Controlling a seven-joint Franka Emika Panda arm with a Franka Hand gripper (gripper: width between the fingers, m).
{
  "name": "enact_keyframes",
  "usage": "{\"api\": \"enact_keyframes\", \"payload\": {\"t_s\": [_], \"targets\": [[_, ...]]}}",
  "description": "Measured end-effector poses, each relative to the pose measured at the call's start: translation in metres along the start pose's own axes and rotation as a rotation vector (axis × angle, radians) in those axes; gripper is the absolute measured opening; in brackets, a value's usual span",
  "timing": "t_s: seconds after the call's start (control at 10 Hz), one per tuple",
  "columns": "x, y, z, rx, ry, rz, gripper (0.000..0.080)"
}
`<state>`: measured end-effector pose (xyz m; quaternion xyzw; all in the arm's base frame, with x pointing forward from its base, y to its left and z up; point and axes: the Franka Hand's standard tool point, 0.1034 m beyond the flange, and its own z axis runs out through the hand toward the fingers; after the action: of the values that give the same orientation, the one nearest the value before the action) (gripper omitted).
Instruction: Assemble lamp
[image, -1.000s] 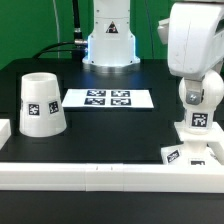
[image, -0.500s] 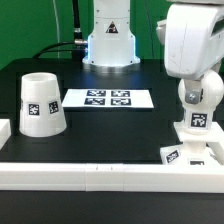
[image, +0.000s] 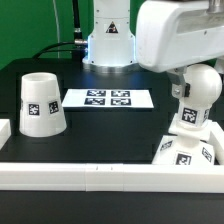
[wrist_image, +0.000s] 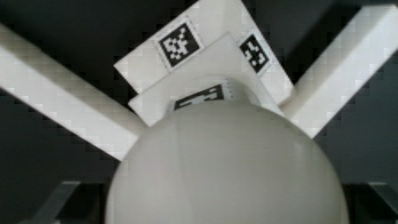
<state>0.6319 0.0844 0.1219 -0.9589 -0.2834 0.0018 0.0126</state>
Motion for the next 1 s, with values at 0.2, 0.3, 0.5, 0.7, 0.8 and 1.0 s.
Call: {"api": "enact_keyframes", "payload": {"t_s": [0.2,0.3,0.5,0.7,0.8,1.0], "targets": [[0.0,0.003,-0.002,-0.004,0.004,0.16,0.0579],[0.001,0.004,-0.003,-0.009,0.011,0.24,0.0579],[0.0,0.004,-0.002,-0.008,0.01,0.247,0.0645],[0.0,0.003,-0.002,-0.006,0.01,0.261,0.0688],[-0.004,0.001,-0.006,-0.005,0.009,0.277,0.0698],[-0.025,-0.001,-0.026,0.032,-0.007,0.332,0.0698]]}}
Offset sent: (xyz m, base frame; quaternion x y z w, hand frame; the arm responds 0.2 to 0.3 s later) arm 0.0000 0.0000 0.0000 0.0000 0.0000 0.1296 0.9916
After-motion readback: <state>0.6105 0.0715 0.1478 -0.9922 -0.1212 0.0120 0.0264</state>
